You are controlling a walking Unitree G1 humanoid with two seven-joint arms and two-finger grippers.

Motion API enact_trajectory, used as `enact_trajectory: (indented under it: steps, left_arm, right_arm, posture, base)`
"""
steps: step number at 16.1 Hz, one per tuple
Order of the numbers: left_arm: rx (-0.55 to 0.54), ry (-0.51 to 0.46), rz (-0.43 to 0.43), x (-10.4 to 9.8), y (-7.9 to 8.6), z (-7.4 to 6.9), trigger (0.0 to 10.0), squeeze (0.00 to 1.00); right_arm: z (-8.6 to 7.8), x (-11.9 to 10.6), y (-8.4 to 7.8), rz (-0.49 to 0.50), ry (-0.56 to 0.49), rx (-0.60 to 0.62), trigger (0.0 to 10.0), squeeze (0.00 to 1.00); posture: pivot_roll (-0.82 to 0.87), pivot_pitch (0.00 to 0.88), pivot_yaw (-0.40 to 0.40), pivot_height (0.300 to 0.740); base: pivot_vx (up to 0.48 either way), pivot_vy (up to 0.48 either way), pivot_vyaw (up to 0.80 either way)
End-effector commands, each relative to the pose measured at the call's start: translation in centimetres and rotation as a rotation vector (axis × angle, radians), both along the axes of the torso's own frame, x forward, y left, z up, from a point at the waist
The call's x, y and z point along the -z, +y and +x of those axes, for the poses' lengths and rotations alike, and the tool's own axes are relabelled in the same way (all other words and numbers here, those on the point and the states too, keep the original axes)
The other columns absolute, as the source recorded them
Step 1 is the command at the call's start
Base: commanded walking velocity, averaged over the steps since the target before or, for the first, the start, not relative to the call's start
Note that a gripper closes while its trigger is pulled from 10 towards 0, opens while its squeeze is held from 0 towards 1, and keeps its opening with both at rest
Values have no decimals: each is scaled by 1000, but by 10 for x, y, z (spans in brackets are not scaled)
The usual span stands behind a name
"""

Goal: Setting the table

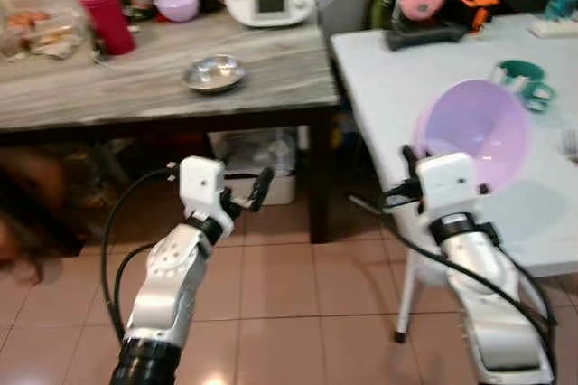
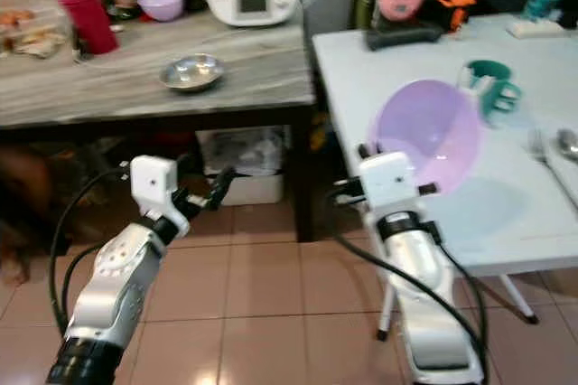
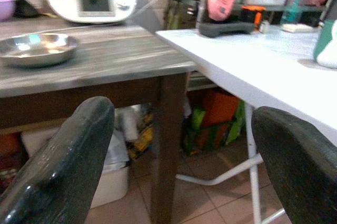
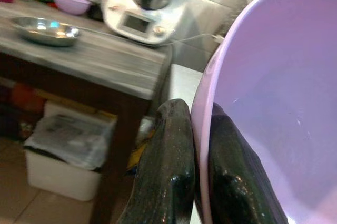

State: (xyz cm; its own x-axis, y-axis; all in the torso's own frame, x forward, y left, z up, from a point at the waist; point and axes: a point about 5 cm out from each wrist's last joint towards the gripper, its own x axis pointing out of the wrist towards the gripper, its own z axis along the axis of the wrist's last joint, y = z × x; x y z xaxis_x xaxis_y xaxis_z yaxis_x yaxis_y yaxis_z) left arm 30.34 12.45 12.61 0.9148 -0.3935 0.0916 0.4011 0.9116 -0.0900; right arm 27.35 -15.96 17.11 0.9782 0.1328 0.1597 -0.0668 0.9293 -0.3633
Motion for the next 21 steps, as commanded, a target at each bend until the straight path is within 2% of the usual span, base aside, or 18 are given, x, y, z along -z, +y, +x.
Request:
enact_trajectory:
  steps: [1,6,17,21]
  left_arm:
    - [-28,8,15,3,10,-1,10000,0]
    - [2,13,9,5,0,-4,10000,0]
    - [3,12,9,6,-2,-3,10000,0]
    - [16,11,20,6,-4,-3,10000,0]
  right_arm:
    - [-1,-9,9,5,-40,-44,10000,0]
    - [-2,-9,9,4,-46,-52,10000,0]
    - [-3,-8,11,3,-42,-66,10000,0]
    - [-4,-7,10,9,-39,-63,10000,0]
  posture:
    - [-274,50,94,740]
    - [-278,49,99,740]
    - [-280,50,99,740]
    - [-282,52,101,740]
  base:
    - [244,345,0]
    - [244,346,0]
    - [268,347,0]
    - [272,347,300]
